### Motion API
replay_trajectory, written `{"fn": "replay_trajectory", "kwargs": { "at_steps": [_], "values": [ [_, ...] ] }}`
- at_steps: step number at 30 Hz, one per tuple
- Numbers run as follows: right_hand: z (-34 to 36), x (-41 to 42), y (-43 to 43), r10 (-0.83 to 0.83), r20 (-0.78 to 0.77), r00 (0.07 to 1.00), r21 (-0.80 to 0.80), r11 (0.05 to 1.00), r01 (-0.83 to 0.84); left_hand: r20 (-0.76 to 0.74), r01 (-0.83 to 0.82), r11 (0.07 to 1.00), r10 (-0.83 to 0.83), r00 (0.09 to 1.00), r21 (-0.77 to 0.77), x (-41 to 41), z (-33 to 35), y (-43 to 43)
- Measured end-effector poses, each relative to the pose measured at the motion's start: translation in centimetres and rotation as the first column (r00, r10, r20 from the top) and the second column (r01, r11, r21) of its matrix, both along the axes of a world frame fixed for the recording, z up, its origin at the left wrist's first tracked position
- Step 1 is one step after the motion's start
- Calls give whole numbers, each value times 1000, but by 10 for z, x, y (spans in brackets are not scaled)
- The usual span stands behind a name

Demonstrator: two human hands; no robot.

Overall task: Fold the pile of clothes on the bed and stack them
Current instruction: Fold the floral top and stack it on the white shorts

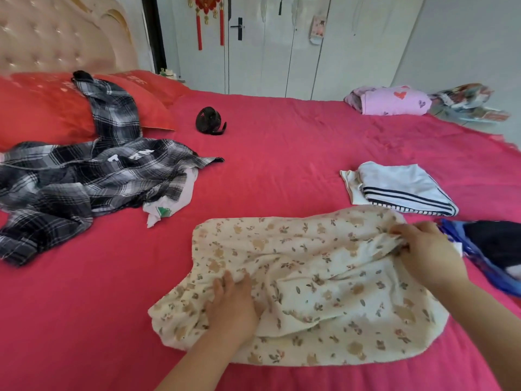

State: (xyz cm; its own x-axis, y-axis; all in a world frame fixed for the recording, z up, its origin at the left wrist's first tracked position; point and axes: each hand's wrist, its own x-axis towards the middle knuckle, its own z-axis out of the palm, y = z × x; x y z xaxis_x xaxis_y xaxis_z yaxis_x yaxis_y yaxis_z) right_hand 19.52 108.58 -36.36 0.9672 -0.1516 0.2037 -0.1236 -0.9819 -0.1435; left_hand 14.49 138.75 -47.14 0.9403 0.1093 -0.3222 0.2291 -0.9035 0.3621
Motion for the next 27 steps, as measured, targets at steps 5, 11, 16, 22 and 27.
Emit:
{"fn": "replay_trajectory", "kwargs": {
  "at_steps": [5, 11, 16, 22, 27],
  "values": [
    [-39, -16, 4, -9, -422, 906, -112, 993, -43, 32, 32, 991, -37, 999, 129, 3, 12, -6],
    [-65, -14, 69, 337, -95, 937, 50, 941, -333, 187, 69, 982, -102, 977, 176, 30, 33, 18],
    [-80, 5, 80, 366, -497, 787, 113, 926, -359, 82, 84, 980, -100, 992, 181, 53, 37, 42],
    [-63, 65, 82, 279, -312, 908, 131, 959, -250, 227, -7, 979, -41, 973, 206, 97, 46, 60],
    [-71, 119, 108, 375, -292, 880, 105, 927, -360, 231, -6, 980, -41, 972, 201, 139, 32, 68]
  ]
}}
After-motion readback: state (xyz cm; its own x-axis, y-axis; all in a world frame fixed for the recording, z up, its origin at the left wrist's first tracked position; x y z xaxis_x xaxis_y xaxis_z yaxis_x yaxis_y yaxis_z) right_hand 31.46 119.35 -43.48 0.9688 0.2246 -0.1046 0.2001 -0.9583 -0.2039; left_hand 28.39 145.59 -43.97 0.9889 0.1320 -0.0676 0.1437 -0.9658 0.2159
